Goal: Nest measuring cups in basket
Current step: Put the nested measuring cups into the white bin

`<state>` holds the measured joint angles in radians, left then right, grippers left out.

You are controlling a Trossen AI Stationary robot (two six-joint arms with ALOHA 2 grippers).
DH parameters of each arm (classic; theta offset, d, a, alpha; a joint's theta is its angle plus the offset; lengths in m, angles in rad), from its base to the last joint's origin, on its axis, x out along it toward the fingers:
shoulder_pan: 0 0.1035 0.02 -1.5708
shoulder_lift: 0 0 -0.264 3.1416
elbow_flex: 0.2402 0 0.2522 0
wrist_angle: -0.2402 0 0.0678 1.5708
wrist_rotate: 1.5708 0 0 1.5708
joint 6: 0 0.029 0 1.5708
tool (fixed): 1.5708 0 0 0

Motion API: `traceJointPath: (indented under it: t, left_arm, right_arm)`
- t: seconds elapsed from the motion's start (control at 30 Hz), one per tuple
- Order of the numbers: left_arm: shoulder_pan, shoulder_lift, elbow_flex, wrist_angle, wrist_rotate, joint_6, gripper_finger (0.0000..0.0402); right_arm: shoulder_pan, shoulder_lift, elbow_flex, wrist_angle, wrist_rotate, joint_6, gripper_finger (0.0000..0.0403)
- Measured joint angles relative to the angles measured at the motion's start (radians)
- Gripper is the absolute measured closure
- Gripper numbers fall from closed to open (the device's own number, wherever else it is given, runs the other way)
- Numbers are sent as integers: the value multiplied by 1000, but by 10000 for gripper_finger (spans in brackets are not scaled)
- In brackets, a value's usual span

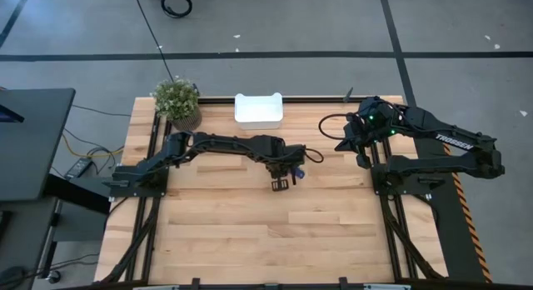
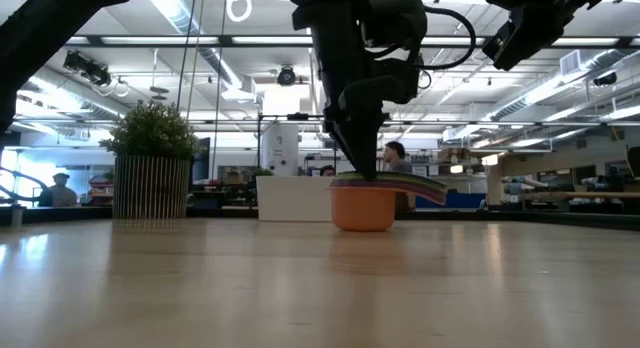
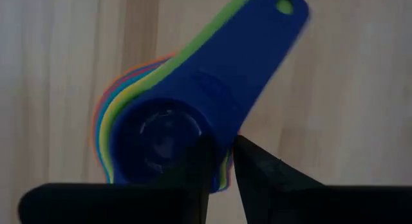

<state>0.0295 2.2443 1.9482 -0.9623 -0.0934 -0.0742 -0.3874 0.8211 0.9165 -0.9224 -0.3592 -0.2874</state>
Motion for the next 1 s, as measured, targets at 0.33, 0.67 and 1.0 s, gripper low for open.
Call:
traceJointPath:
  t: [0.33,0.67,1.0]
  left_arm:
    - [31,-1,85,-63,46,-1,329]
    - [35,0,133,-90,46,34,329]
    - [32,0,133,-100,47,42,329]
  right_arm:
    - [0,0,0,0,0,-3,392]
    - [0,0,0,-66,32,-64,393]
    - [0,0,0,-268,18,-98,395]
